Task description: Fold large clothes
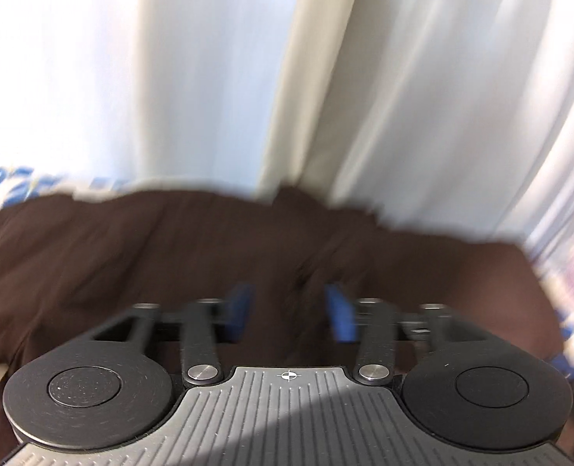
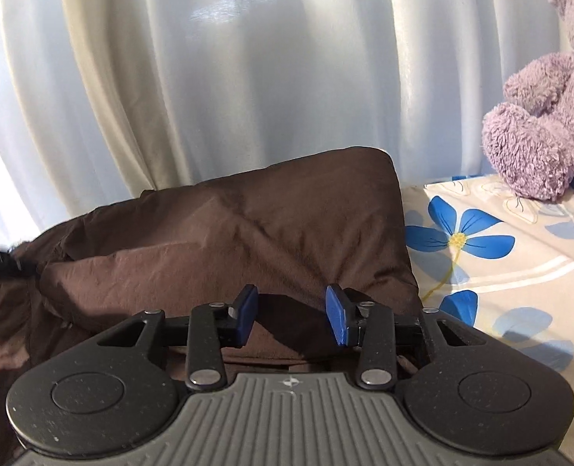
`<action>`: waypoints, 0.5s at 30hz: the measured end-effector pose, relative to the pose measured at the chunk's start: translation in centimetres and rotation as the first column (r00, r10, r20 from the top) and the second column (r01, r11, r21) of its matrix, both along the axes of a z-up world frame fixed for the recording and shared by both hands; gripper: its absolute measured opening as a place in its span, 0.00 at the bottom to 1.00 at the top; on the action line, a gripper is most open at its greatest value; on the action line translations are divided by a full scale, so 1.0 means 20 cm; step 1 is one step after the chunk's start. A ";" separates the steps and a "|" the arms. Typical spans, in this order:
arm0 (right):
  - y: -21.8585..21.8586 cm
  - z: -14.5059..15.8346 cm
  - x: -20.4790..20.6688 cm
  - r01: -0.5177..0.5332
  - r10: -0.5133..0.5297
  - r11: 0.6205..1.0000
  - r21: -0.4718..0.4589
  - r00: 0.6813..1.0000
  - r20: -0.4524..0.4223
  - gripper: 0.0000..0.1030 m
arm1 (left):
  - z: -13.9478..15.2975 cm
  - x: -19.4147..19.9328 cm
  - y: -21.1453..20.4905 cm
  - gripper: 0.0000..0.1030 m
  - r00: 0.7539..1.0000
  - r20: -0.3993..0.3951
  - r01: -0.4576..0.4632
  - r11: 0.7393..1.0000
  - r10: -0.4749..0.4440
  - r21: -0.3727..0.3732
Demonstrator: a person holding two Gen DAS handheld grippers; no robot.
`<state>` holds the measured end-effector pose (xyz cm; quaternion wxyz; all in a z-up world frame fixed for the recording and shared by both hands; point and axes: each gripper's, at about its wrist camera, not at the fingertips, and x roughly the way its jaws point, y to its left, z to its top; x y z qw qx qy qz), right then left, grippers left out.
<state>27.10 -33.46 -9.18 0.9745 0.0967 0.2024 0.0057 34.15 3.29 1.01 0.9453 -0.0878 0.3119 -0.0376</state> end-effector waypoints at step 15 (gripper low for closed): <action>0.04 0.16 0.48 0.121 -0.127 0.991 -0.061 0.988 -0.090 0.03 | -0.34 0.28 -0.43 0.96 0.997 0.004 0.072 0.965 -0.075 0.252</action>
